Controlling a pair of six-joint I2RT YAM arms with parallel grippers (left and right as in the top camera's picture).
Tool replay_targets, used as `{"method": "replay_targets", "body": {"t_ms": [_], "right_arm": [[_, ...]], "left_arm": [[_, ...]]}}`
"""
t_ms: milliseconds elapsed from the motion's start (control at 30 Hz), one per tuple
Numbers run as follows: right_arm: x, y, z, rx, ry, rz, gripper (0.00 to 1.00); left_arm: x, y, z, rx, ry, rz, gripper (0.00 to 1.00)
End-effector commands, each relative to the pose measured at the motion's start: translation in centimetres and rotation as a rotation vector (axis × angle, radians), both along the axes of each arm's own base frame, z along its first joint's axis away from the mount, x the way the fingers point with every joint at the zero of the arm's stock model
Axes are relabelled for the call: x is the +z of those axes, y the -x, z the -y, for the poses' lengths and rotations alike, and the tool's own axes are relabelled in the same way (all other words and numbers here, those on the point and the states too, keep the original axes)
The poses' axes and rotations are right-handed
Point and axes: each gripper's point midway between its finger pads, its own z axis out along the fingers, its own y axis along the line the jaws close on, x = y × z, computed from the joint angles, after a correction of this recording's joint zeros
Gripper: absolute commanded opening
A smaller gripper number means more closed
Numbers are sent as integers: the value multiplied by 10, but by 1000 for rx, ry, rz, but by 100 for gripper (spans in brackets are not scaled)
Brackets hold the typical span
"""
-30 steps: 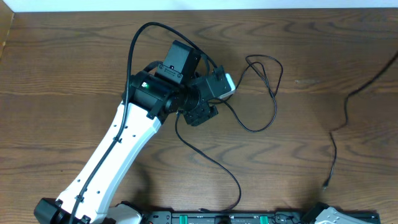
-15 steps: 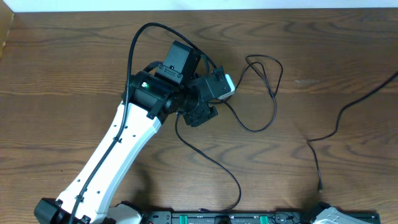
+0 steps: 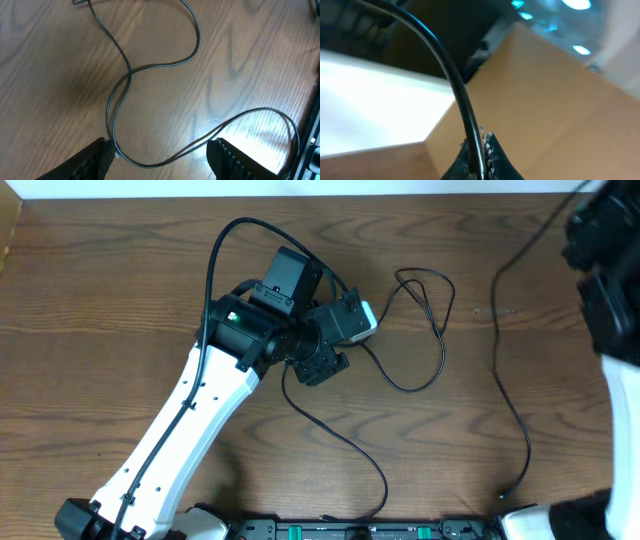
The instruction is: Untangle cables
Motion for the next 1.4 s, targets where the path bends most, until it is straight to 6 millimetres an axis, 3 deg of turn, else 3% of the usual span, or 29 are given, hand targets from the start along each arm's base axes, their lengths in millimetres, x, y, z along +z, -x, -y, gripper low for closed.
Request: {"method": "replay_targets", "body": {"t_ms": [0, 167, 333, 367, 433, 467, 733, 833, 867, 967, 1100, 1367], "right_arm": [[-30, -37, -7, 192, -193, 27, 1], [-91, -65, 7, 302, -409, -106, 1], [-154, -70, 14, 382, -657, -277, 1], [-179, -68, 17, 359, -709, -358, 1], [-202, -66, 16, 330, -746, -435, 1], [-223, -63, 10, 310, -780, -509, 1], [-296, -48, -27, 280, -931, -773, 1], [-319, -28, -34, 253, -949, -898, 1], [-333, -9, -43, 266, -958, -1012, 1], [-348, 17, -61, 328, -976, -1176, 1], [-358, 31, -73, 338, -1024, -1246, 1], [-363, 30, -62, 75, -1176, -1086, 1]], "left_arm": [[-2, -1, -2, 10, -7, -8, 64], [-2, -1, -2, 10, -8, -8, 64], [-2, 0, -1, 8, -4, -11, 64], [-1, 2, 2, -4, 15, -22, 65], [0, 4, 5, -12, 30, -30, 64], [0, 4, 5, -14, 34, -33, 64], [0, 4, 5, -14, 33, -33, 65], [0, 4, 5, -14, 33, -33, 65], [0, 4, 5, -14, 33, -32, 65], [0, 4, 5, -14, 33, -33, 65], [-2, 4, 5, -14, 30, -38, 64], [-13, 4, 5, -17, 14, -61, 65]]}}
